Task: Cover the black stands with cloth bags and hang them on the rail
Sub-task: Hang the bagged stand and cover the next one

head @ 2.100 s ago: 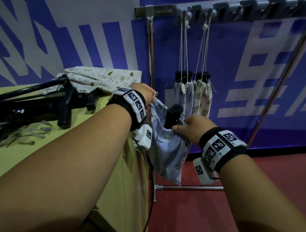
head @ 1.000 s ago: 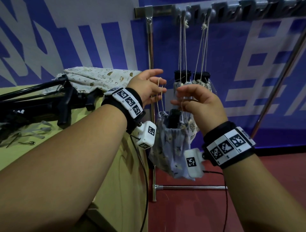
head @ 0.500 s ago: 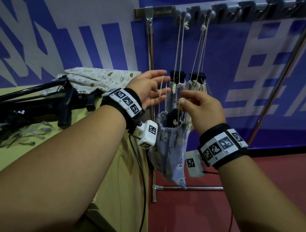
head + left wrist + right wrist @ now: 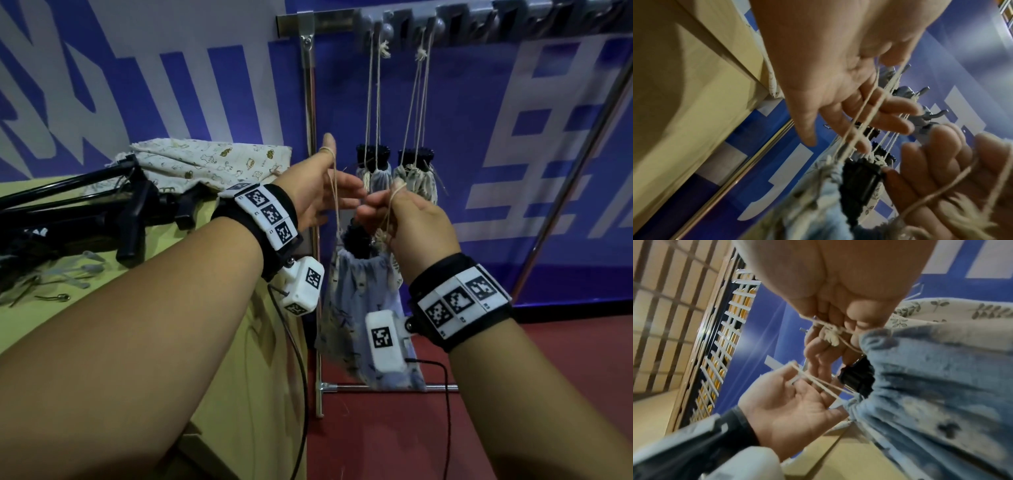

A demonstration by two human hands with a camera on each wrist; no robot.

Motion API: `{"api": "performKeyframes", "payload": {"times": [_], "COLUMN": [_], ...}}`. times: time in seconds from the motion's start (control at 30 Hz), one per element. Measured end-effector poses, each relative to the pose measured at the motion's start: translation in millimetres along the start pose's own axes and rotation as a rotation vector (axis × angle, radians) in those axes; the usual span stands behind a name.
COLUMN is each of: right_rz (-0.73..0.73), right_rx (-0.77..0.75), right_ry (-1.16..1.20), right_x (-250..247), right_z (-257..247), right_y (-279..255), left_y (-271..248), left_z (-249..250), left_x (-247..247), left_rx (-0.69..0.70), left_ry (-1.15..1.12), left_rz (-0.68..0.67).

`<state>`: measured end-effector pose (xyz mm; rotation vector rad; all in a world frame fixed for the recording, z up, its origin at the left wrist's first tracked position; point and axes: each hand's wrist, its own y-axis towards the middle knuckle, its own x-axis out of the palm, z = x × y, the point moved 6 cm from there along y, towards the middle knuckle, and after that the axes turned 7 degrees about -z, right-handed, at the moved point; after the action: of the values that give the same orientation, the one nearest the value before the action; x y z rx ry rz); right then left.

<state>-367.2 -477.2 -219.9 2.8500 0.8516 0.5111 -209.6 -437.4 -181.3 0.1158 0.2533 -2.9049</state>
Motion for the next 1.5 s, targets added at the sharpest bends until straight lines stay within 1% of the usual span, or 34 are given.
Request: {"api": "performKeyframes", "payload": {"times": [0.07,0.1,0.17,0.23,0.3,0.37,0.47,0.57,0.67,0.73,0.8,0.93,1.03,1.13,1.3,1.4,1.5], "right_rz": [0.045,0.079,0.127,0.151,0.155,0.168,0.223,0.284,0.352,0.373,0.385,0.364,0.332,0.342,0.335,0.314,0.307], "right_rx": [-0.018,-0.033,-0.048,-0.011,0.034,0.057,0.07,0.087,0.126,0.159,0.177,0.176,0.167,0.177,0.18,0.194,0.215], "right_ry": [0.139,0.172,0.207,0.236,0.247,0.17,-0.088,-0.243,-0.459,-0.562,-0.607,-0.64,-0.713,-0.758,-0.832,-0.863,-0.876], "right_x": [-4,-8,-15,-21,-25,-30,-42,-55,-61,-64,-68,-64,-62,-66,-66,-65,-65], "right_z": [0,-1,-2,3,9,13,17,24,20,17,17,21,23,25,27,30,34], "right_y": [3,4,5,8,9,10,11,14,8,4,3,2,2,0,-2,-4,-4], "left_y": [0,0,0,-1,0,3,8,11,9,7,5,8,6,2,1,0,0], "left_z": [-1,-1,-2,-3,-5,-6,-7,-7,-6,-4,-1,2,9,12,20,22,21], "left_x": [1,1,-1,-1,-5,-12,-24,-34,-39,-42,-46,-52,-55,-60,-65,-69,-73], "left_rx": [-0.019,-0.026,-0.058,-0.1,-0.12,-0.125,-0.1,-0.077,-0.074,-0.063,-0.03,0.033,0.093,0.127,0.19,0.203,0.196], "left_ry": [-0.121,-0.138,-0.082,0.013,0.133,0.261,0.371,0.415,0.419,0.42,0.414,0.384,0.33,0.283,0.307,0.322,0.336], "left_rz": [-0.017,-0.009,0.014,0.043,0.101,0.192,0.31,0.39,0.423,0.467,0.509,0.567,0.62,0.654,0.719,0.743,0.736]}}
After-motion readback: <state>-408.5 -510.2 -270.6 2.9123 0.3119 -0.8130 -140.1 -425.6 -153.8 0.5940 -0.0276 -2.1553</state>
